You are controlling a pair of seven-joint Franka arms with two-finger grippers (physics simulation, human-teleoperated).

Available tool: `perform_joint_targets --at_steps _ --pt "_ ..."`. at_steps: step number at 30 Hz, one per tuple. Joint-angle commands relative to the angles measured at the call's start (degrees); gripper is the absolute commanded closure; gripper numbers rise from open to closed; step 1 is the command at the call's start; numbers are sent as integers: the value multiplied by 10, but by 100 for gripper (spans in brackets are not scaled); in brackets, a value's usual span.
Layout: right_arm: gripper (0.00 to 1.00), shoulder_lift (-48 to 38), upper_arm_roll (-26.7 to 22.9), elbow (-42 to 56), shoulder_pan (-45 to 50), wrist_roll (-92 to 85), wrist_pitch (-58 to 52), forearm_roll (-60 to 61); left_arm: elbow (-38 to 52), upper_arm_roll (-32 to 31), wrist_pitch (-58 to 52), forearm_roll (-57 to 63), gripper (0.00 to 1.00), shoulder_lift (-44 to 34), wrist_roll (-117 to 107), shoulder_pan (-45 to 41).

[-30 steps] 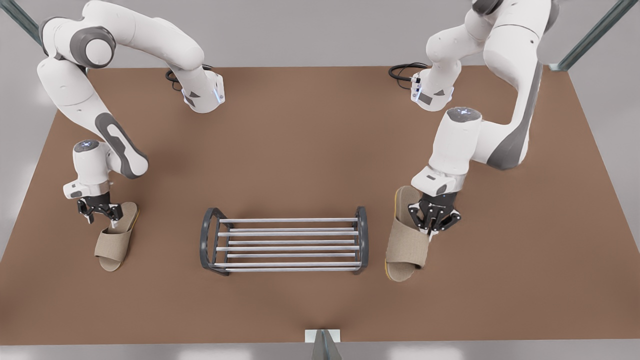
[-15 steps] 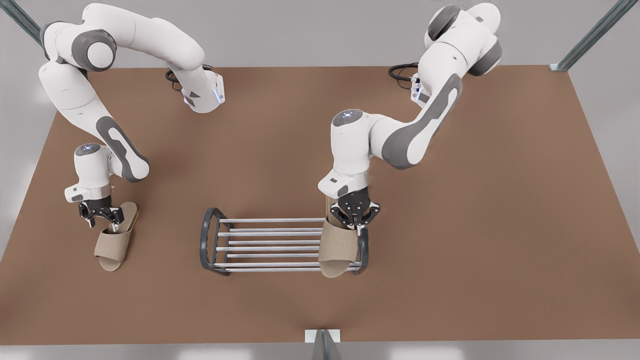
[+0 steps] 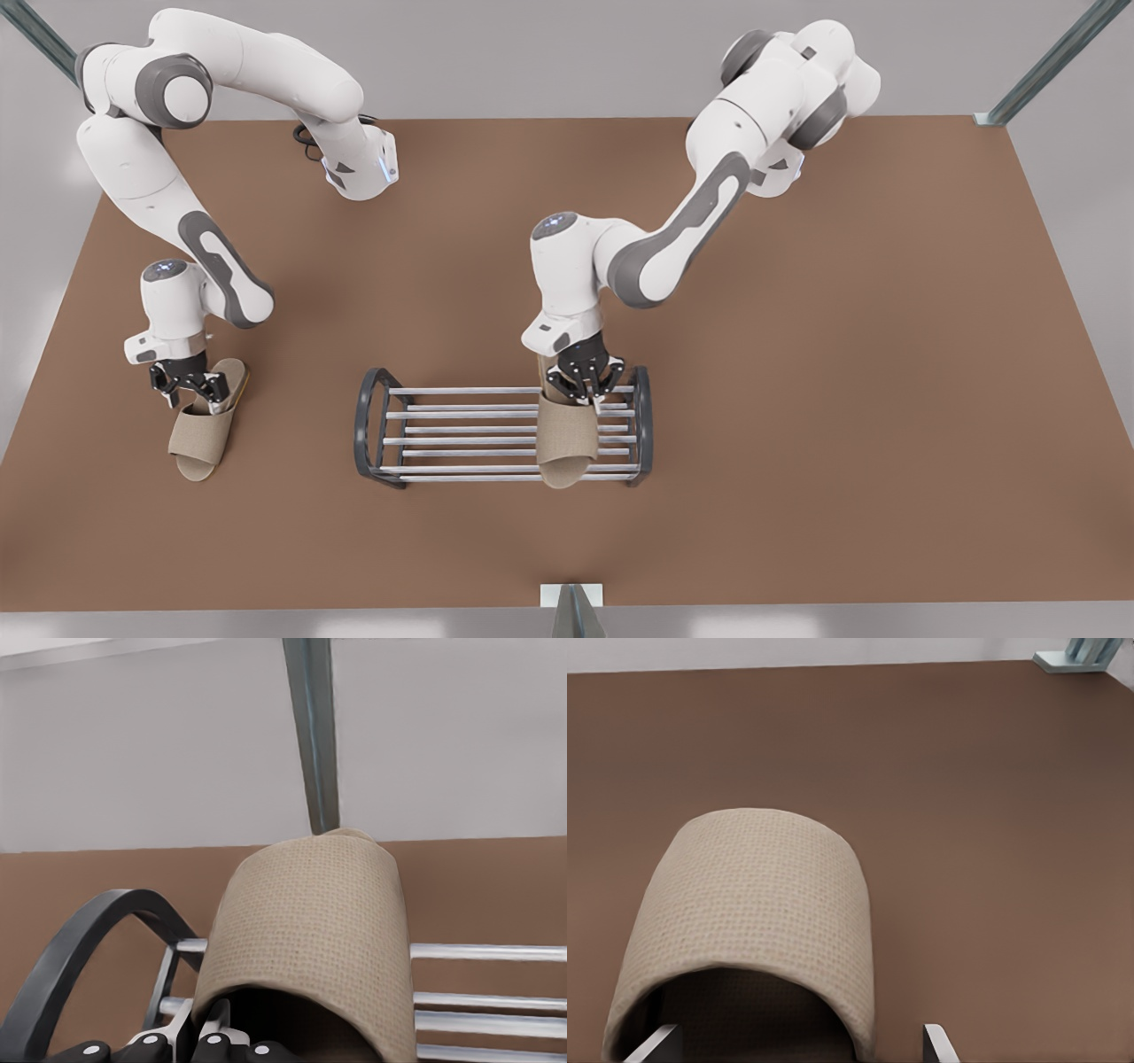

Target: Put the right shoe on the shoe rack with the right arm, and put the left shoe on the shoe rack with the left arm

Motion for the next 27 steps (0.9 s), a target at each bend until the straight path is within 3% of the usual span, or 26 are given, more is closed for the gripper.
perform_joint_targets --at_steps 1,7,8,9,14,16,18,20,23,24,25,26,27 --pt "0 0 0 1 -4 0 0 -1 -3 0 18 16 79 1 -160 -1" --pt "0 12 -6 23 -11 -1 0 -5 -23 0 29 38 79 4 -174 -1" --pt "0 18 -6 29 -10 -1 0 -6 -23 0 29 40 57 4 -172 -1" --pt "0 26 -6 42 -11 -3 0 -6 -25 0 29 66 0 3 -170 1" --pt "0 29 -6 50 -7 -4 0 -4 -92 -7 8 67 0 -30 -167 -17" --pt "0 35 -6 53 -2 -3 0 -1 -94 -90 -132 -1 0 -95 -151 -19" --pt "0 35 -6 53 0 -3 0 1 -58 -89 -272 -102 0 -157 -6 0" --pt "0 36 -5 53 2 -3 0 1 -37 -91 -313 -243 0 -229 202 146" --pt "0 41 -5 53 7 -3 0 1 -36 -91 -362 -341 0 -245 388 297" --pt "0 41 -5 53 9 -3 0 1 -27 -41 -384 -386 0 -245 479 285" --pt "0 41 -5 62 10 -2 0 2 -21 65 -405 -487 0 -245 583 239" --pt "8 46 -5 63 10 -3 0 1 -21 112 -424 -572 0 -246 628 242" --pt "24 46 -5 63 10 -3 0 2 -28 118 -426 -573 0 -252 659 248"
